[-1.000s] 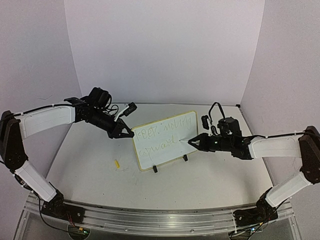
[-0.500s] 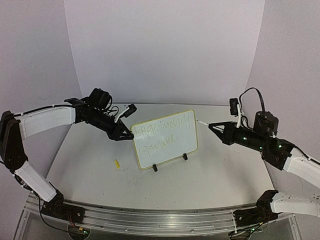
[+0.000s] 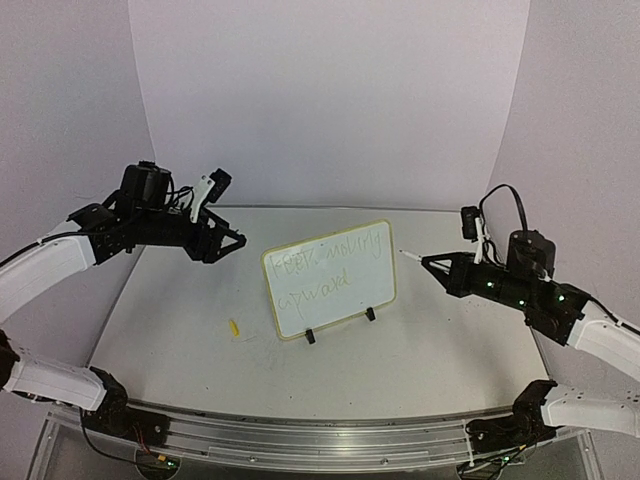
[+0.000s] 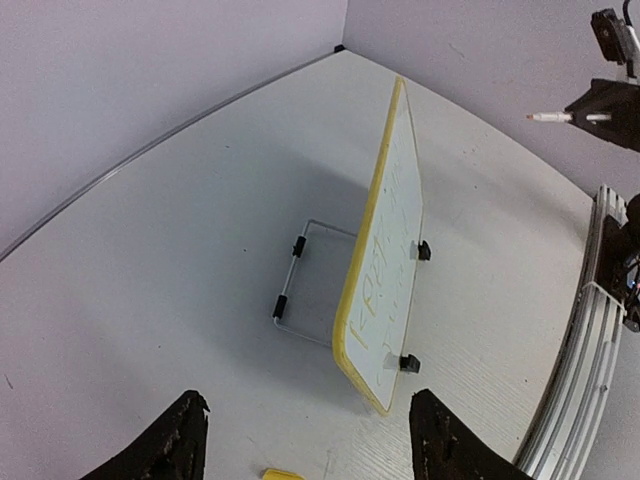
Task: Write a sentence on the whiteboard
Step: Place the whiteboard at the center of the board, then pick up the pen cap from the center of the board.
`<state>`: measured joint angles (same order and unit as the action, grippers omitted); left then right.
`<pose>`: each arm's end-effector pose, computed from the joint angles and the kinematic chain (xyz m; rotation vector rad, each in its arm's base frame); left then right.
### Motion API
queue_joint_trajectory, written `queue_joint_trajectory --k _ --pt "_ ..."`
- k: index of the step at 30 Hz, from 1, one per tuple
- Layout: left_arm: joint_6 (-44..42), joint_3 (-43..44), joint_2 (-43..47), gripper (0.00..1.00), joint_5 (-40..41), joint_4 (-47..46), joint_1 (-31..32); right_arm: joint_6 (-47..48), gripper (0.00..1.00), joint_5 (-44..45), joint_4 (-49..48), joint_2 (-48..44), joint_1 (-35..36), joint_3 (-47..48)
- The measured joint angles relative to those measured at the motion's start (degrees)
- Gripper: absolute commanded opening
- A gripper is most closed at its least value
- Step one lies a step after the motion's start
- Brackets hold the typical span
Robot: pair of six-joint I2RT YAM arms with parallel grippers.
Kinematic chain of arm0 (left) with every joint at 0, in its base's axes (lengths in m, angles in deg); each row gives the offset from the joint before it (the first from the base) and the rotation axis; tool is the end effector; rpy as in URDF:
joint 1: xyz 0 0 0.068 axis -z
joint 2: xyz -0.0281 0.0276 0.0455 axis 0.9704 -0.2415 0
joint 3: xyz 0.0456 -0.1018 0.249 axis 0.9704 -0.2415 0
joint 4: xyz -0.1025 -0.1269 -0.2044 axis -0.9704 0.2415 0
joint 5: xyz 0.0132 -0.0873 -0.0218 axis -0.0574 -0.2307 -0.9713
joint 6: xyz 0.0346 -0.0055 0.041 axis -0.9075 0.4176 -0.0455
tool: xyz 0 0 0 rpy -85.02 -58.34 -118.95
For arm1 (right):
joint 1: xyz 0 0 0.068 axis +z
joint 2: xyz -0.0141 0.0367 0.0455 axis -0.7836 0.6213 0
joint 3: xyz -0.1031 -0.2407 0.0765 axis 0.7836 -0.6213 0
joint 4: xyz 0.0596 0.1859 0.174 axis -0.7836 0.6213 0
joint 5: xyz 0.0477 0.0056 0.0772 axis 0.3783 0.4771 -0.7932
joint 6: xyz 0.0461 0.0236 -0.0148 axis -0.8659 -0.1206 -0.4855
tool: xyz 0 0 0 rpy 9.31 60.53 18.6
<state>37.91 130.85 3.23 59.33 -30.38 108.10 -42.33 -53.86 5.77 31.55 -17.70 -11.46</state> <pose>0.2155 -0.1491 0.3405 0.9047 1.9050 -0.6195 0.1628 0.1217 0.2925 -0.4027 1.8198 0.9593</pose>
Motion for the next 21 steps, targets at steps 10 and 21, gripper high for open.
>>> queue_joint_trajectory --k 10,21 --pt "24.0 3.0 4.0 0.69 18.7 4.0 0.0 -2.8 0.00 3.4 1.5 -0.9 0.0 0.3" --pt "54.8 -10.8 -6.1 0.59 26.8 6.4 1.0 -3.8 0.00 5.5 6.3 0.5 -0.1 4.5"
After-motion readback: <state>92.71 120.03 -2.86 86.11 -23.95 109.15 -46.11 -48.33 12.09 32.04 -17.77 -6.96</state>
